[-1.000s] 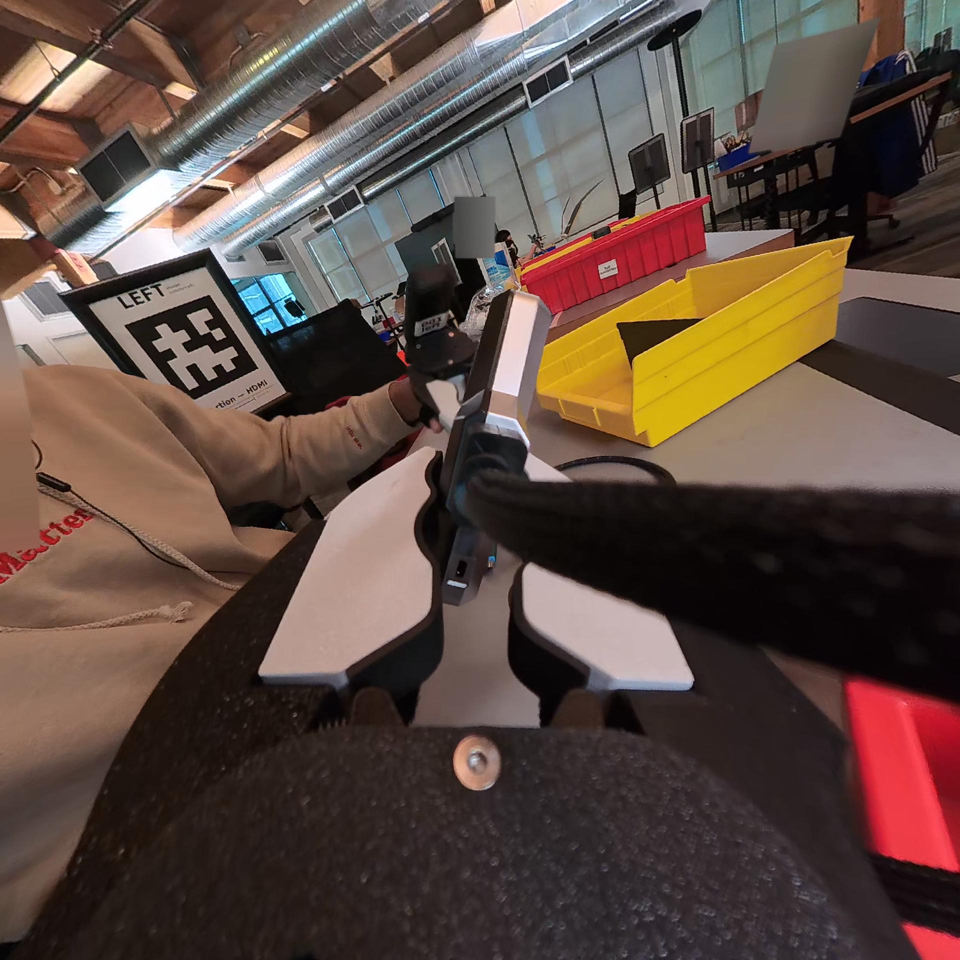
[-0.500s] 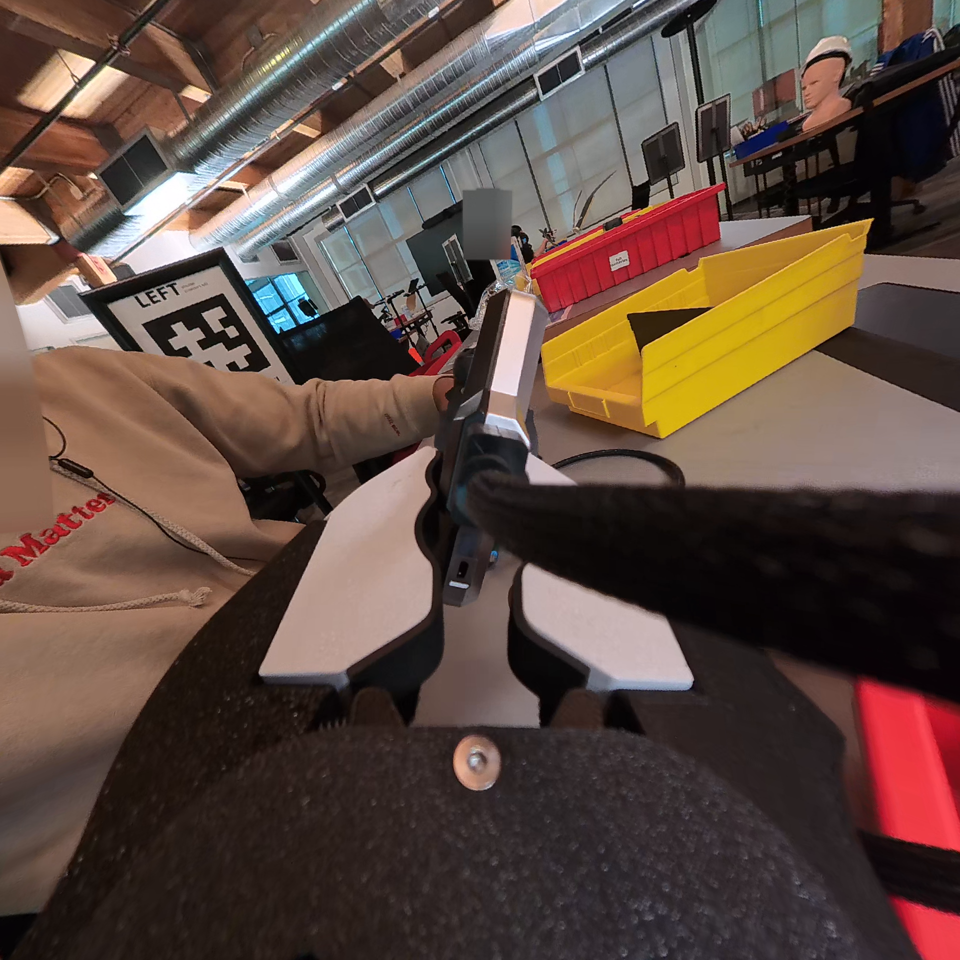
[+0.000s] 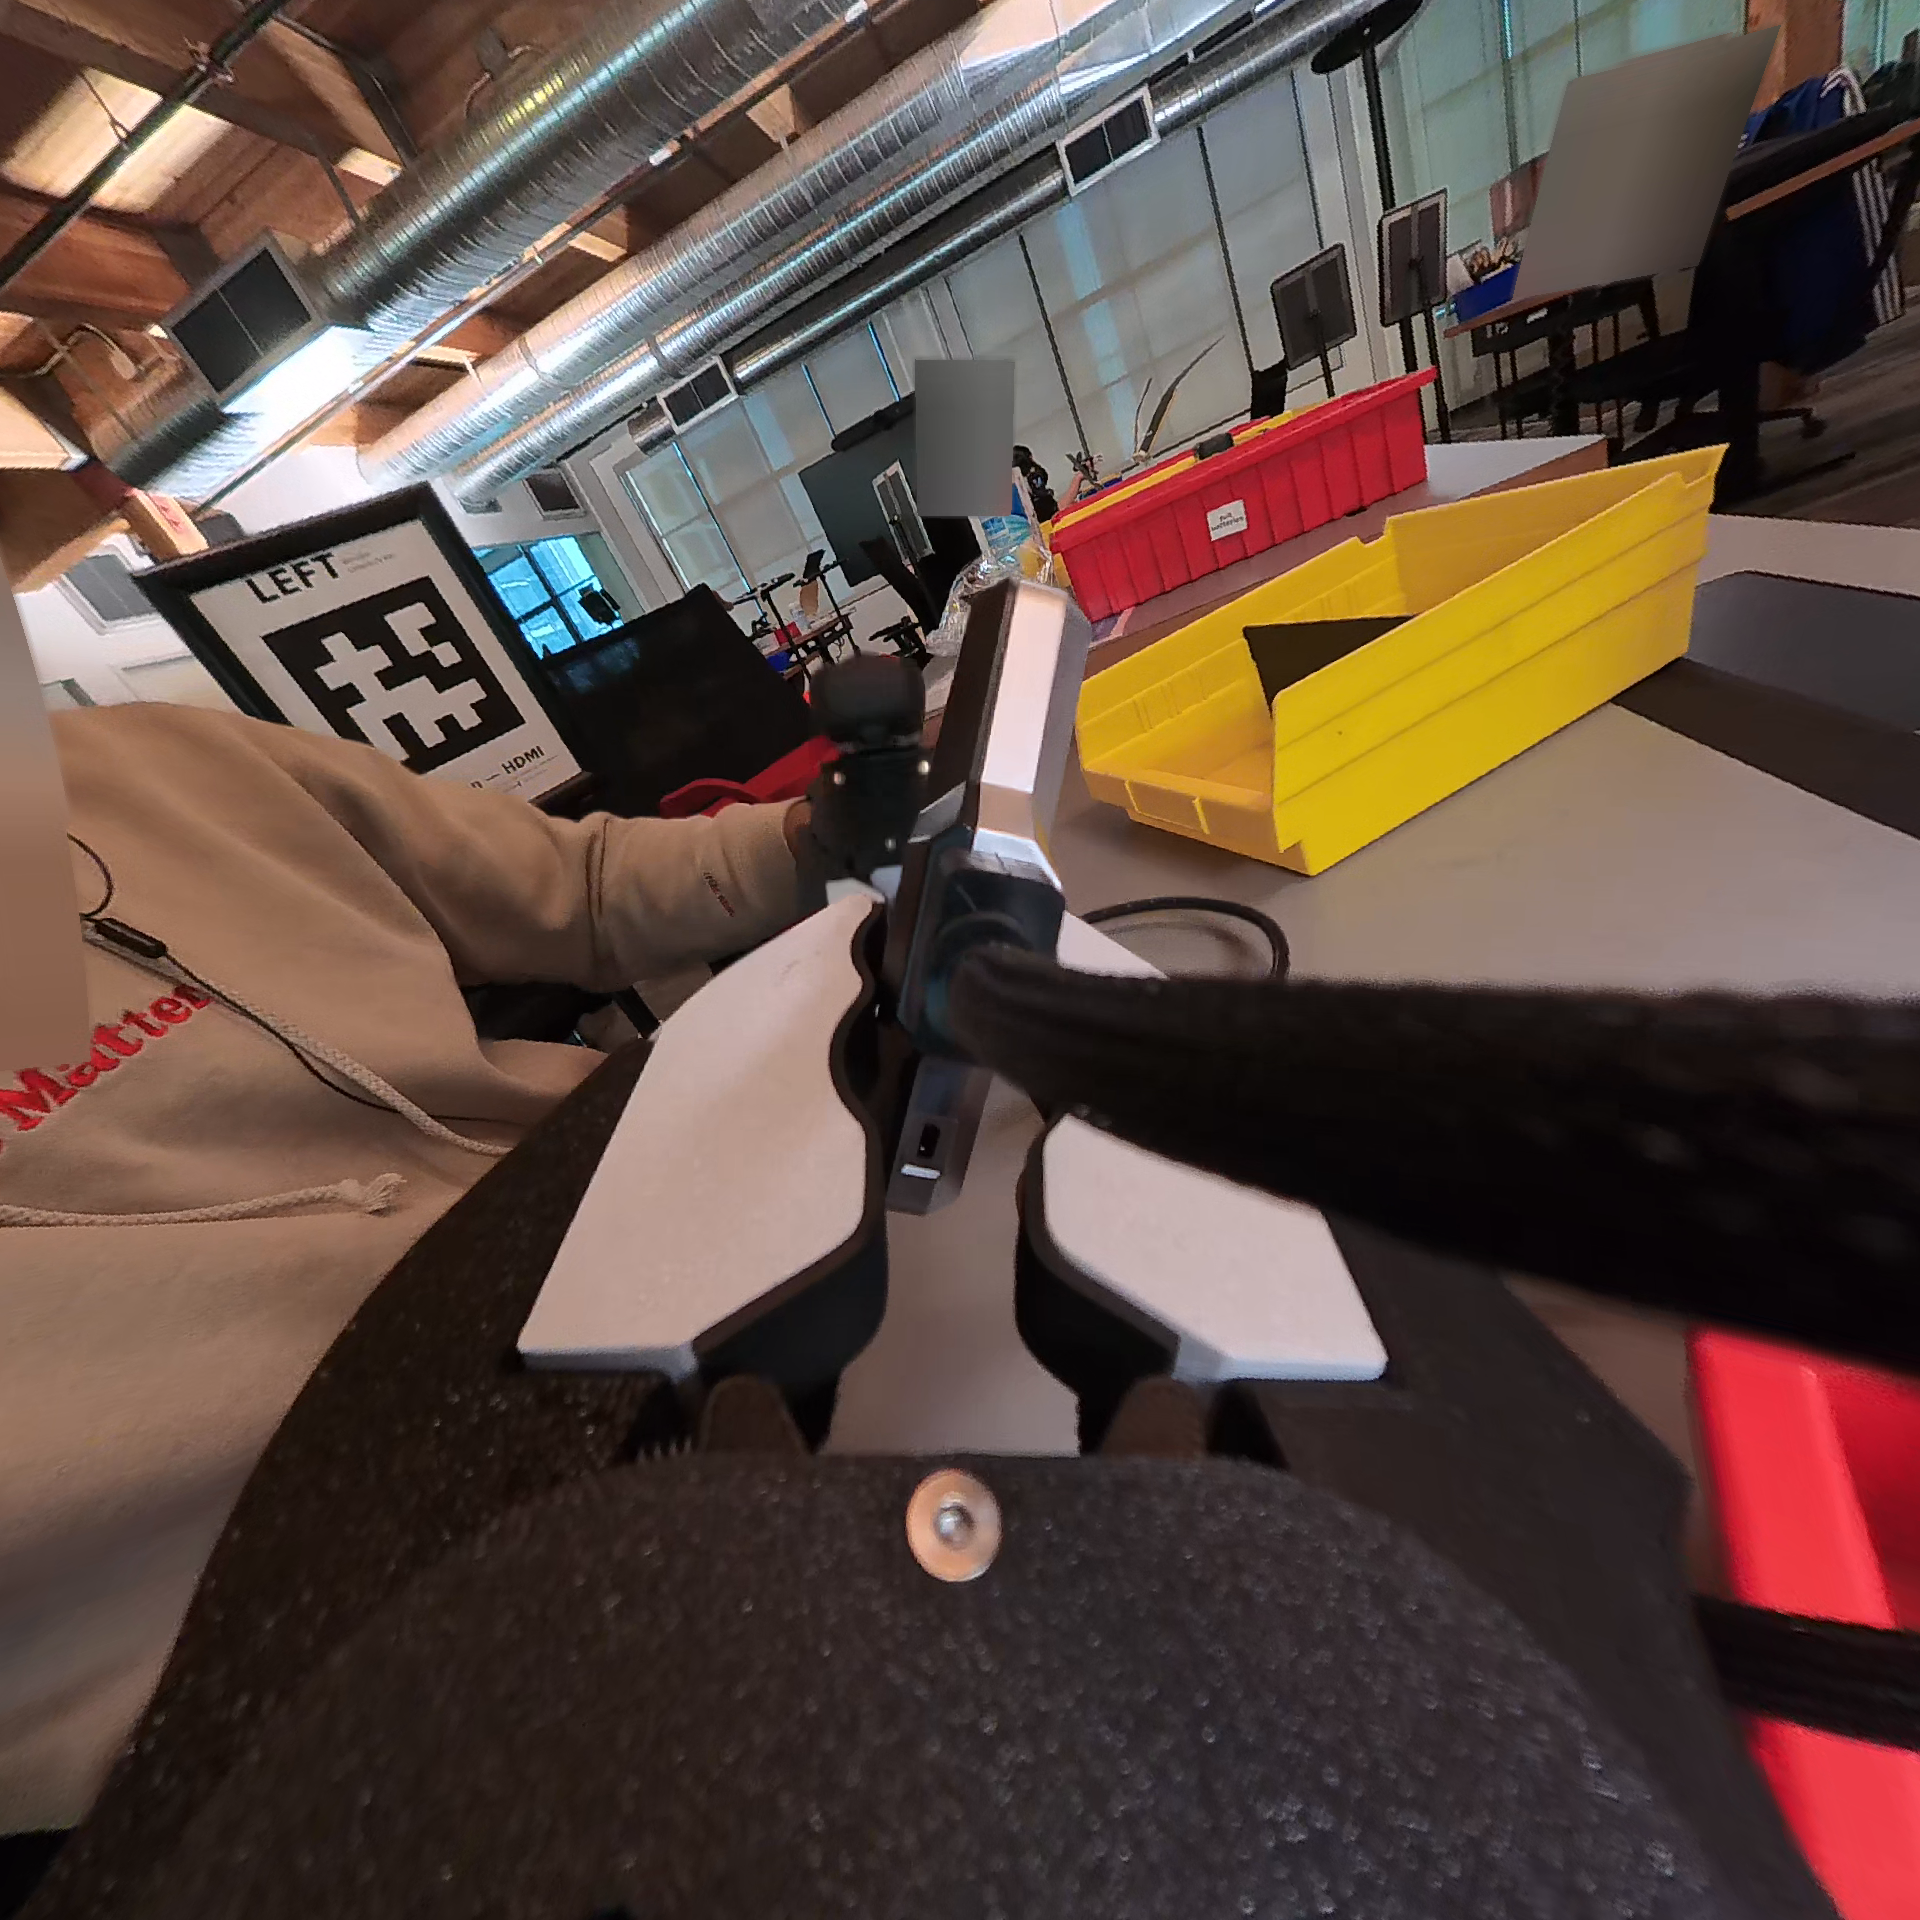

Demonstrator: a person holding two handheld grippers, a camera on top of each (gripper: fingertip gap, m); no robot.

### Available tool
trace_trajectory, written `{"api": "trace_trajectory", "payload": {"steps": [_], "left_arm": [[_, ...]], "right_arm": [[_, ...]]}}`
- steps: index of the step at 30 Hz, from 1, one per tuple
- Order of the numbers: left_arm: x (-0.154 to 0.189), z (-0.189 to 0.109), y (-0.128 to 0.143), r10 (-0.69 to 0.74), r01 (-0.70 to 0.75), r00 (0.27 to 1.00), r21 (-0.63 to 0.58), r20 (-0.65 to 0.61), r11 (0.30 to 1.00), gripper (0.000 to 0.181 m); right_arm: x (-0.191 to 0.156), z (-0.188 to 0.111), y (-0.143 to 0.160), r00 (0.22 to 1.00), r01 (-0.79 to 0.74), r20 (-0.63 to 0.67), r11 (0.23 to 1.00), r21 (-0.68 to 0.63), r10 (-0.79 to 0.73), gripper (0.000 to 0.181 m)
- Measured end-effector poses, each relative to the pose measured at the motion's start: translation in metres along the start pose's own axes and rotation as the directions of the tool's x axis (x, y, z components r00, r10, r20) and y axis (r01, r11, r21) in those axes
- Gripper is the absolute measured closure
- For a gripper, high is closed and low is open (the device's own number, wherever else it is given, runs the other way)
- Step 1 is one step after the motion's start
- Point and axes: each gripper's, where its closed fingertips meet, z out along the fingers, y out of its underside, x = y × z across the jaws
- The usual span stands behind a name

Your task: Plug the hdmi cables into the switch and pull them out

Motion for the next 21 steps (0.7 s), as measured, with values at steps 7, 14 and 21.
{"api": "trace_trajectory", "payload": {"steps": [7, 14, 21], "left_arm": [[-0.01, -0.114, -0.039, -0.107, 0.043, 0.986, 0.43, 0.125, 0.902, 0.17], [-0.007, -0.106, -0.069, -0.082, -0.001, 0.979, 0.407, 0.185, 0.913, 0.17], [0.005, -0.055, -0.139, 0.06, -0.088, 0.993, 0.308, 0.099, 0.947, 0.17]], "right_arm": [[-0.017, -0.029, -0.007, 0.999, -0.009, 0.054, 1.0, -0.01, 0.01, 0.158], [-0.044, -0.033, 0.0, 0.983, -0.003, 0.182, 0.998, -0.06, 0.014, 0.158], [-0.04, -0.005, 0.01, 0.983, -0.005, 0.179, 0.992, -0.127, 0.028, 0.158]]}}
